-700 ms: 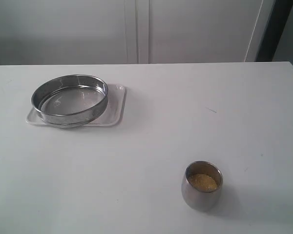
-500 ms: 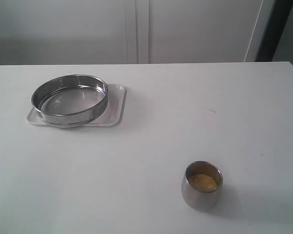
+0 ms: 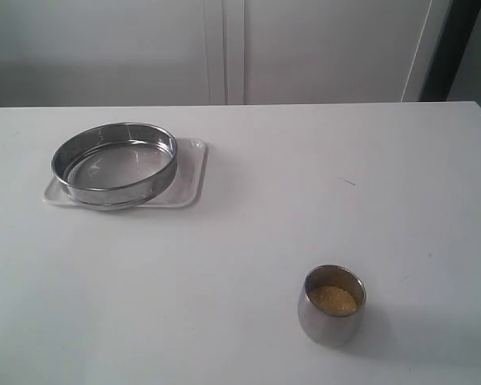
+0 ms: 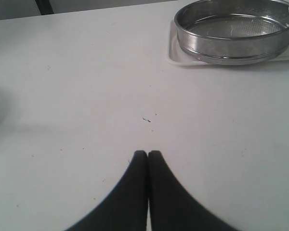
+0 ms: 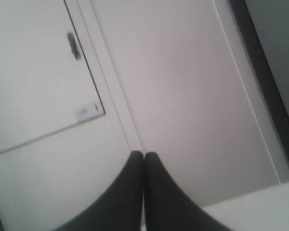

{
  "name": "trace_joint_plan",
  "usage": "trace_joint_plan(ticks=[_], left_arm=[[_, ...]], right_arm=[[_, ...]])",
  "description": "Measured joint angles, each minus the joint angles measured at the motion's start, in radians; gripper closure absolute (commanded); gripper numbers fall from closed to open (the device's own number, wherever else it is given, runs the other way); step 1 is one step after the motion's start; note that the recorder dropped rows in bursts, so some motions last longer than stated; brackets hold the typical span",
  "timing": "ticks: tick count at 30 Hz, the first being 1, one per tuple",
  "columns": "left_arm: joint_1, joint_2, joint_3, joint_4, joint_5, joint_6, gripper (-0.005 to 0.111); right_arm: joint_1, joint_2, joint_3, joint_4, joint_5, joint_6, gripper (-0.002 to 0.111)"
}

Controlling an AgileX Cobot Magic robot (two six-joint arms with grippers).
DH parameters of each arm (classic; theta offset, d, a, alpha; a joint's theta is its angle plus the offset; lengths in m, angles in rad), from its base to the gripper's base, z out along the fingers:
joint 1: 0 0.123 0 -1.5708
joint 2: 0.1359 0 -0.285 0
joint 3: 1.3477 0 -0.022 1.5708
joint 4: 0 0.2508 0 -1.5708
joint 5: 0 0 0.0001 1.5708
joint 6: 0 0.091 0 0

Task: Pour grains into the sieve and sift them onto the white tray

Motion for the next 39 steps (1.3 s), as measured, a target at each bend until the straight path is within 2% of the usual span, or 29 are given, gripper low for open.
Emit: trace_joint_plan(ticks=[2,7,11,17,22,30,39], left_arm=[[0.0,0.0,0.0,0.0,0.0,0.0,0.107],[0.0,0.0,0.0,0.0,0.0,0.0,0.107],[0.0,0.0,0.0,0.0,0.0,0.0,0.107],[0.0,0.0,0.0,0.0,0.0,0.0,0.107],[0.0,0.0,0.0,0.0,0.0,0.0,0.107],[0.0,0.0,0.0,0.0,0.0,0.0,0.107],[0.0,0.0,0.0,0.0,0.0,0.0,0.107]], right_arm=[[0.0,0.0,0.0,0.0,-0.083,-0.008,0.108],[0.0,0.011,-0.057,0.0,-0.098,-0.076,0.108],[0.0,0.114,-0.144,-0.012,-0.091,-0.084,0.108],[0.0,0.358,-0.229,-0.286,-0.191,0.041,0.108],[0.0,0.594,-0.262,-0.57,-0.383,0.216,0.108],[0.0,0.798,-0.262,-0.806,-0.578,0.308,0.108],[0.0,0.964,-0.262,-0.968,-0.748,0.325,0.108]])
